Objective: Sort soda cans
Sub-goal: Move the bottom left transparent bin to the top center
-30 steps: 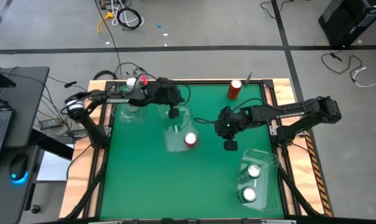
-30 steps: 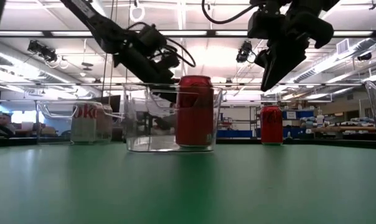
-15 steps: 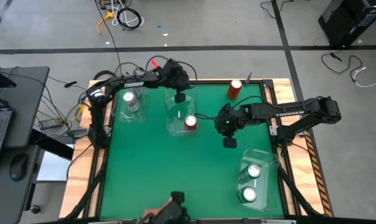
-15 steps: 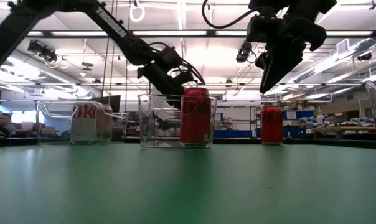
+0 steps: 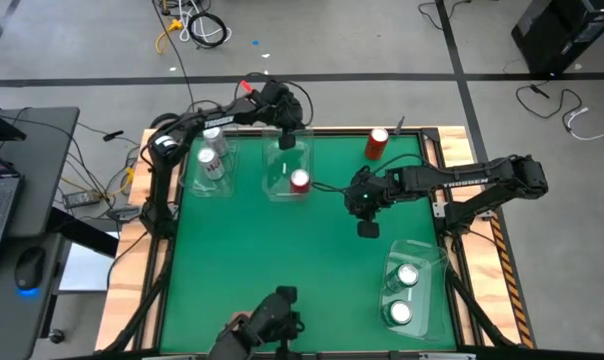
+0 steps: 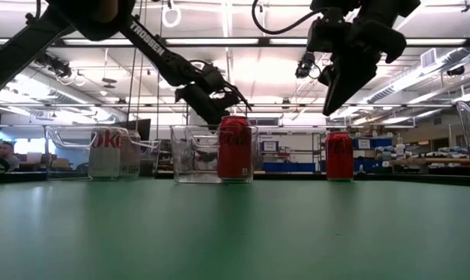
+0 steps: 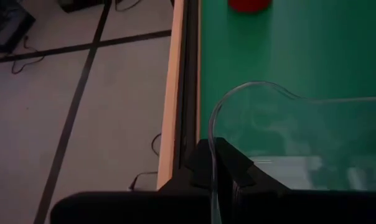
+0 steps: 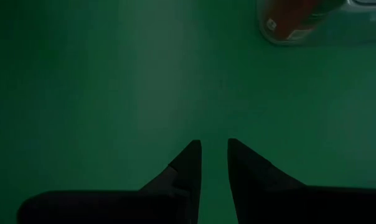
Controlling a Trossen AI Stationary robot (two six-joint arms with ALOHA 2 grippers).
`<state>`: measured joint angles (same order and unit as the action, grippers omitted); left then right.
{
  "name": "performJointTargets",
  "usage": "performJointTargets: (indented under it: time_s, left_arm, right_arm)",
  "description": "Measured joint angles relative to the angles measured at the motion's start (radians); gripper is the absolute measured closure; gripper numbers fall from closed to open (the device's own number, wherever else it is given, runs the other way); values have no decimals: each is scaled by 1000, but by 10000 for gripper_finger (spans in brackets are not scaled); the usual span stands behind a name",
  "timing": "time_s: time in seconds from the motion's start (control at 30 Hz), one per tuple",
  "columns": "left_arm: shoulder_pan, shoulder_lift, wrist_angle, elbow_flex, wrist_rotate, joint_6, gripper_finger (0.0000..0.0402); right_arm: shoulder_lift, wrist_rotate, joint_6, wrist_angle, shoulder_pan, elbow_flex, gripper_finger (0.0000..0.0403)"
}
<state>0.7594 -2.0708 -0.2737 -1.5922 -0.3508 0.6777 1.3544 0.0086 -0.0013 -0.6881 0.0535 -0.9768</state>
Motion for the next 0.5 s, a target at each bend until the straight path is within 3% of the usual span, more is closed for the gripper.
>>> performJointTargets:
  time_s: [0.27,0.5]
  left_arm:
    - [15,0,49,-2,-20,0,398]
    - [4,0,55,-2,61,-8,352]
  right_arm:
    - [0,0,0,23,22,0,337]
    - [0,0,0,25,28,0,335]
